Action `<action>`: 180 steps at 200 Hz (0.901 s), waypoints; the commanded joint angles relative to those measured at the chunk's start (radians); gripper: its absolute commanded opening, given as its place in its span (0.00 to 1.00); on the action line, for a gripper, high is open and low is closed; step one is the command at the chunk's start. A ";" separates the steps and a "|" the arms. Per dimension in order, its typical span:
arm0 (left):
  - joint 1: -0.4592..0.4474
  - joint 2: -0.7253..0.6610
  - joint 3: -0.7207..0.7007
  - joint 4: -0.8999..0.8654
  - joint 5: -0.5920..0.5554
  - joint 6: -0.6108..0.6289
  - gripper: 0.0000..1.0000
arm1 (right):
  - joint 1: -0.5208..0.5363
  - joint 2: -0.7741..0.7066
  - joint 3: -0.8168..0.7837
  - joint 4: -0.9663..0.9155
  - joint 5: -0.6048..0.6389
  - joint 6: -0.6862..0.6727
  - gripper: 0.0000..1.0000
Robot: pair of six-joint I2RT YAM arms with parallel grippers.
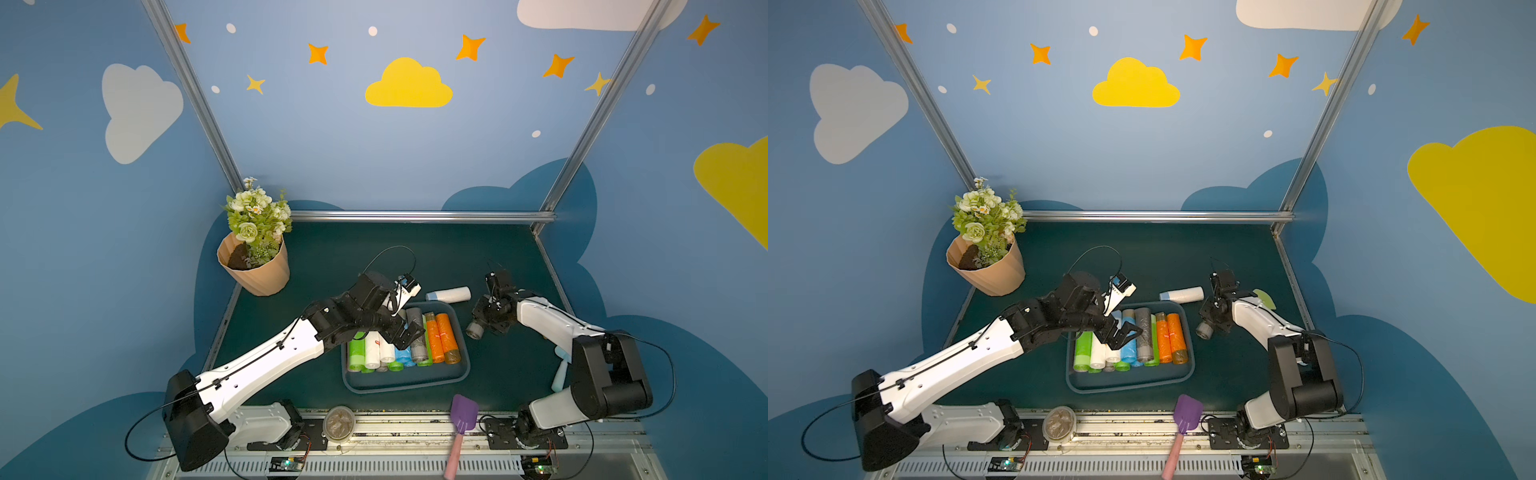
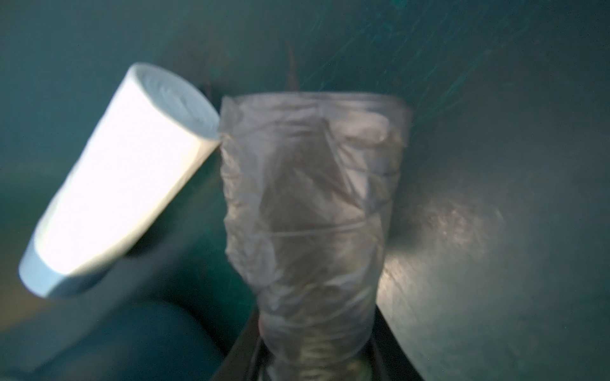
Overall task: Put the roll of trash bags into the storage box
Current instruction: Pick up the roll of trash bags from the center of the board, then place the roll of trash bags in the storage box.
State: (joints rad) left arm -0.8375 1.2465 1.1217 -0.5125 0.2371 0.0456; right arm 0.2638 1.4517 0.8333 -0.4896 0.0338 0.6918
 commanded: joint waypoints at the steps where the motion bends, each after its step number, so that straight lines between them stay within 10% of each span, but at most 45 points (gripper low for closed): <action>1: 0.011 -0.006 0.020 -0.035 0.013 0.037 1.00 | 0.007 -0.093 -0.030 -0.065 0.014 -0.127 0.28; 93: 0.053 -0.030 0.009 -0.105 0.068 0.147 1.00 | 0.060 -0.462 0.010 -0.217 -0.131 -0.294 0.25; 180: 0.054 -0.044 -0.004 -0.093 0.118 0.165 1.00 | 0.292 -0.286 0.199 -0.334 -0.255 -0.282 0.25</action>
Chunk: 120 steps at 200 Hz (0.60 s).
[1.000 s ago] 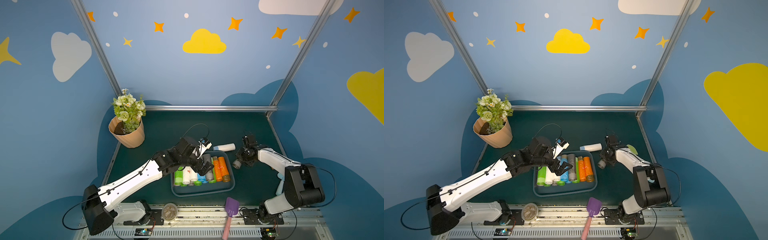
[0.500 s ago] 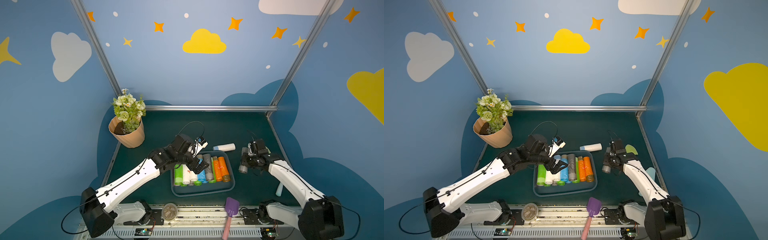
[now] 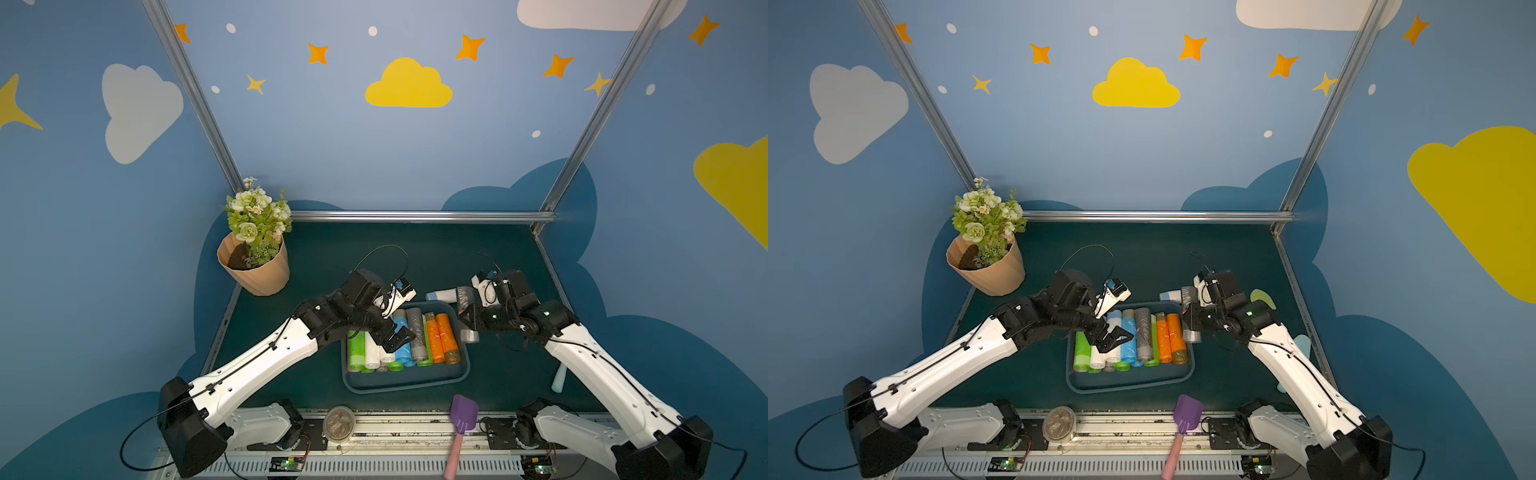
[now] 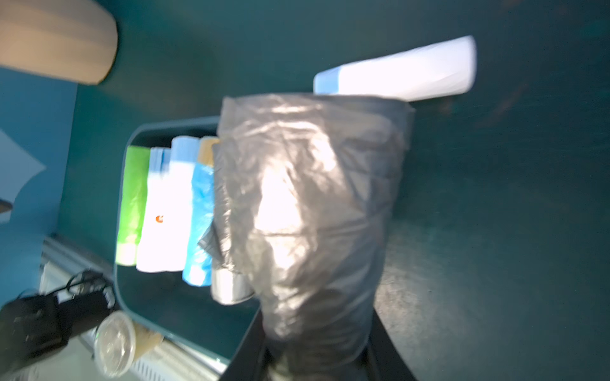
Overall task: Put the roll of trash bags into the storage box
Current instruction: Place the roll of trash bags in the storage box.
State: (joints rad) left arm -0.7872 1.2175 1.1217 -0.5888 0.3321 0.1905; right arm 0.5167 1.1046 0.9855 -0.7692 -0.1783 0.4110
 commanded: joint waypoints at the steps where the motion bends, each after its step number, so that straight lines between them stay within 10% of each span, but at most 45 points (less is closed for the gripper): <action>1: 0.004 -0.015 -0.004 -0.017 0.023 0.020 1.00 | 0.041 0.064 0.047 -0.055 -0.044 -0.001 0.25; 120: 0.011 -0.008 0.001 -0.049 0.014 0.047 1.00 | 0.127 0.259 0.086 -0.013 -0.068 0.070 0.26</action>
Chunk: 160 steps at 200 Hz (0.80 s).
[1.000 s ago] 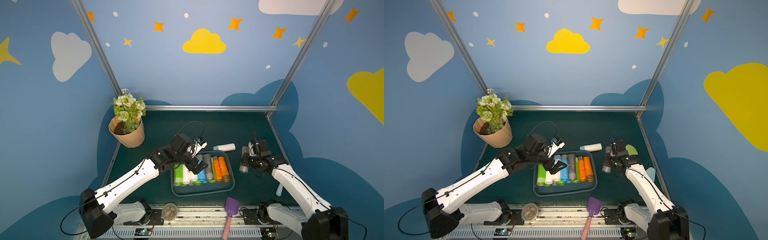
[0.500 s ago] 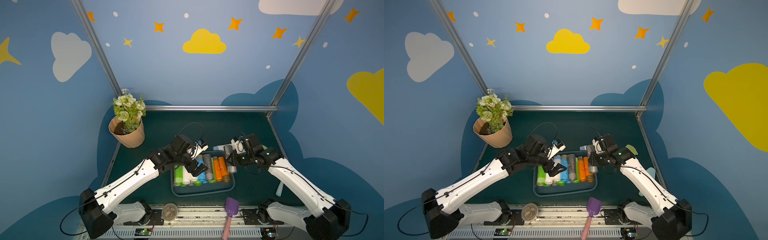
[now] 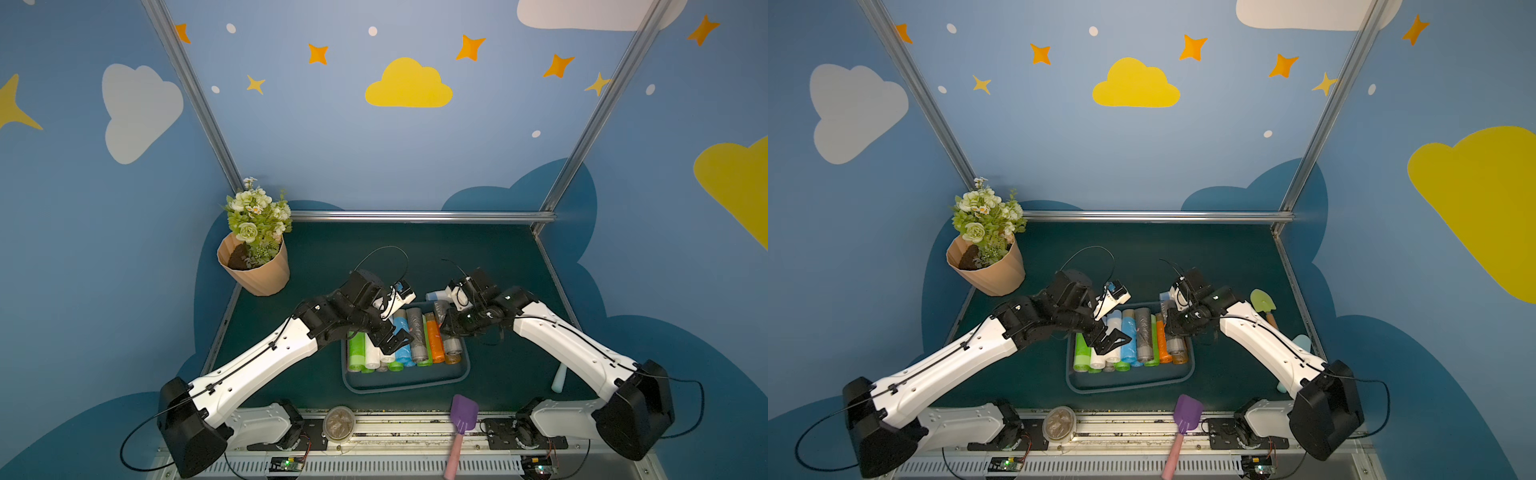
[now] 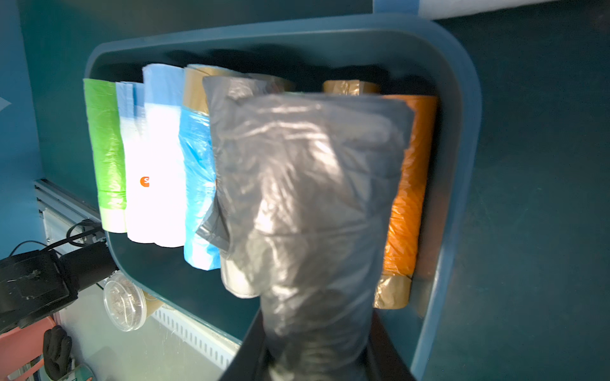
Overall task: Put the roll of trash bags into the storage box
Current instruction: Place the roll of trash bags in the storage box.
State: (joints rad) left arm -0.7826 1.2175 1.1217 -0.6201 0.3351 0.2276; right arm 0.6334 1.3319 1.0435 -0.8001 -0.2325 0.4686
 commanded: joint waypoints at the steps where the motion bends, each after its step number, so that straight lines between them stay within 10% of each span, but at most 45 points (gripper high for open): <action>1: 0.005 -0.007 0.001 -0.017 0.014 0.010 1.00 | 0.011 0.033 0.029 0.018 -0.015 0.011 0.26; 160: 0.005 -0.006 0.001 -0.010 0.035 0.005 1.00 | 0.052 0.227 0.056 0.085 -0.030 0.031 0.27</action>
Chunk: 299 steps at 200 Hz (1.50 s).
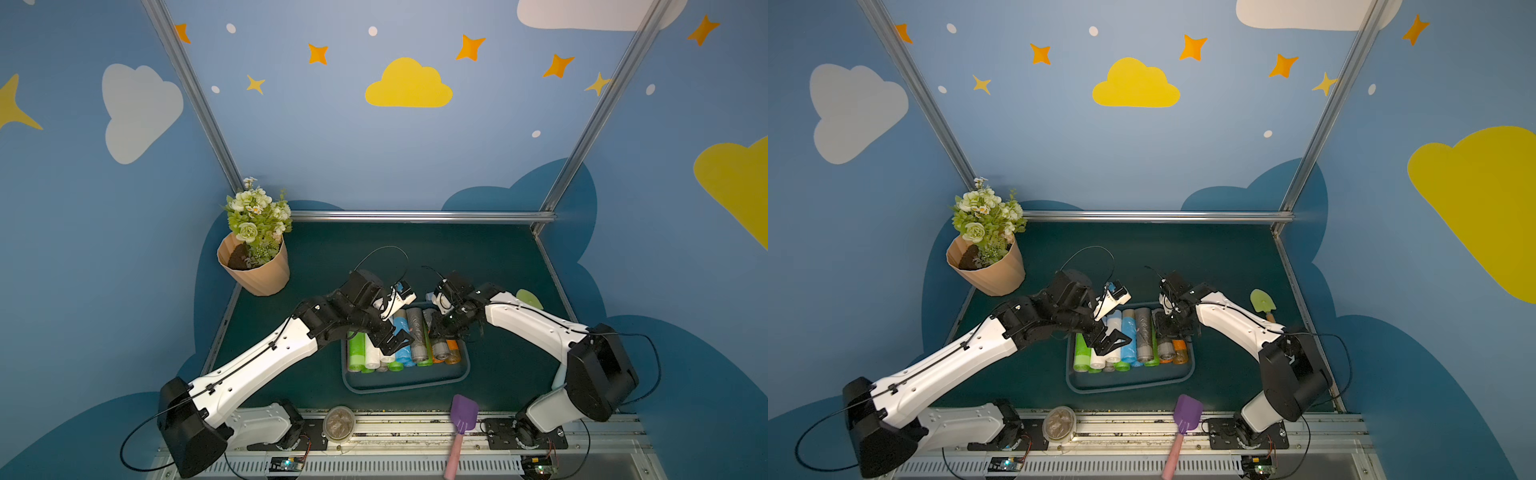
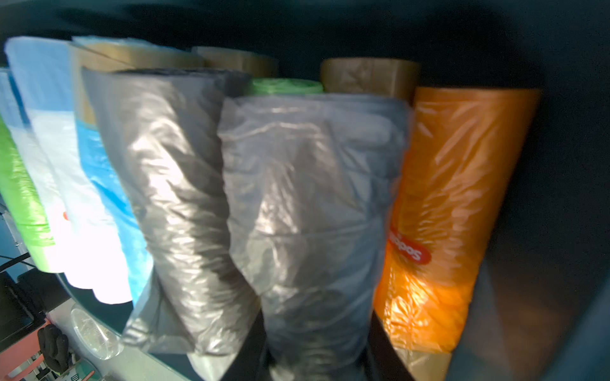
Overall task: Put the roll of trash bags into the storage box
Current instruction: Place the roll of trash bags in the storage box.
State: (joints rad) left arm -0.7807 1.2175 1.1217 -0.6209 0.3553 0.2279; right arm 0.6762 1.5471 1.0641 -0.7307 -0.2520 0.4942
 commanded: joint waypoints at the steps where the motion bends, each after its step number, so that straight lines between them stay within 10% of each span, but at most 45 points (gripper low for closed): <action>1: 0.003 -0.007 0.000 -0.010 0.018 0.004 1.00 | 0.009 0.013 0.036 0.016 -0.010 0.005 0.26; 299: 0.004 -0.013 0.005 -0.027 0.030 0.010 1.00 | 0.026 -0.004 0.046 -0.016 0.055 -0.002 0.45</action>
State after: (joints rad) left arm -0.7807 1.2175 1.1217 -0.6338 0.3717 0.2287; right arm 0.6956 1.5906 1.0828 -0.7269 -0.2207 0.4923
